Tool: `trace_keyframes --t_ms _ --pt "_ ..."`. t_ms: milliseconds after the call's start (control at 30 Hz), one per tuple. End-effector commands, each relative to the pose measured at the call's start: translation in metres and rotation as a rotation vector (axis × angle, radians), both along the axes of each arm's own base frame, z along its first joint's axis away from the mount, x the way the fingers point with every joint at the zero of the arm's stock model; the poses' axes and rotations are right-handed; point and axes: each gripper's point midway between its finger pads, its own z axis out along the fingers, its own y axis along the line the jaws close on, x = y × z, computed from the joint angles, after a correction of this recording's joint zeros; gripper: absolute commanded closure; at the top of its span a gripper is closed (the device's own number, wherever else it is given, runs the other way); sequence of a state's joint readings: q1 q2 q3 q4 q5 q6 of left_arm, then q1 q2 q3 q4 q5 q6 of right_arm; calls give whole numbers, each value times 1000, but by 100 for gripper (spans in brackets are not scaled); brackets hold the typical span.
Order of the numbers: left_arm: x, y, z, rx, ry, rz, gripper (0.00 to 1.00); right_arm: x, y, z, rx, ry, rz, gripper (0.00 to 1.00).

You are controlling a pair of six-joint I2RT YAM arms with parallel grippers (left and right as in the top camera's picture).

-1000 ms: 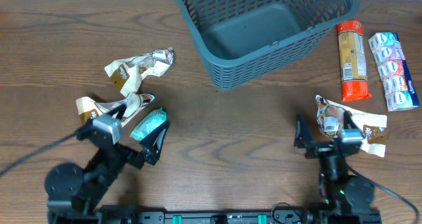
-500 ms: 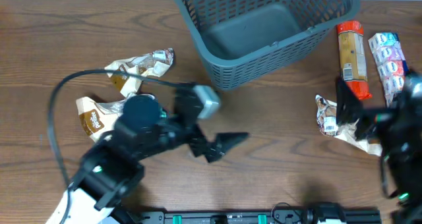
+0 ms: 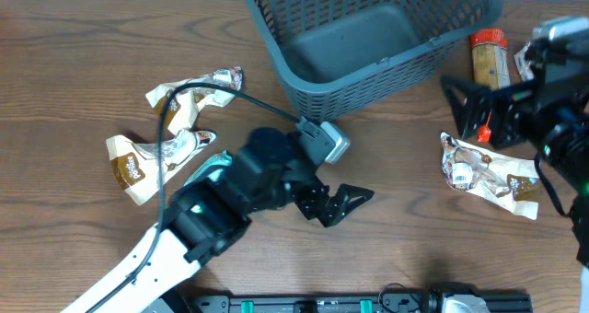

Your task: Pack container

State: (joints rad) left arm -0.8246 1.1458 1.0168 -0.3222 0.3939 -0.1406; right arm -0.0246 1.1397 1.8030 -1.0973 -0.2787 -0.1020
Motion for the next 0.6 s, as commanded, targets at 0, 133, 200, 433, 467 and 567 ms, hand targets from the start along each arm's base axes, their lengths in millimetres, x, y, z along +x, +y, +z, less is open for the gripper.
trace_keyframes --t_ms 0,133,200,433,467,567 --pt "16 -1 3 151 -78 130 1 12 -23 15 -23 -28 -139 1" --pt "30 9 5 437 -189 249 1 38 -31 29 -87 -44 -157 1" --pt "37 8 11 513 -214 285 1 54 -32 36 -107 -47 -149 1" --pt "45 -7 24 513 -207 277 1 111 -27 31 -147 -25 -79 1" --pt "44 -7 23 516 -203 273 1 120 -23 25 -143 -15 -43 1" --pt "35 -6 14 536 -164 230 1 143 -4 7 -112 9 112 1"
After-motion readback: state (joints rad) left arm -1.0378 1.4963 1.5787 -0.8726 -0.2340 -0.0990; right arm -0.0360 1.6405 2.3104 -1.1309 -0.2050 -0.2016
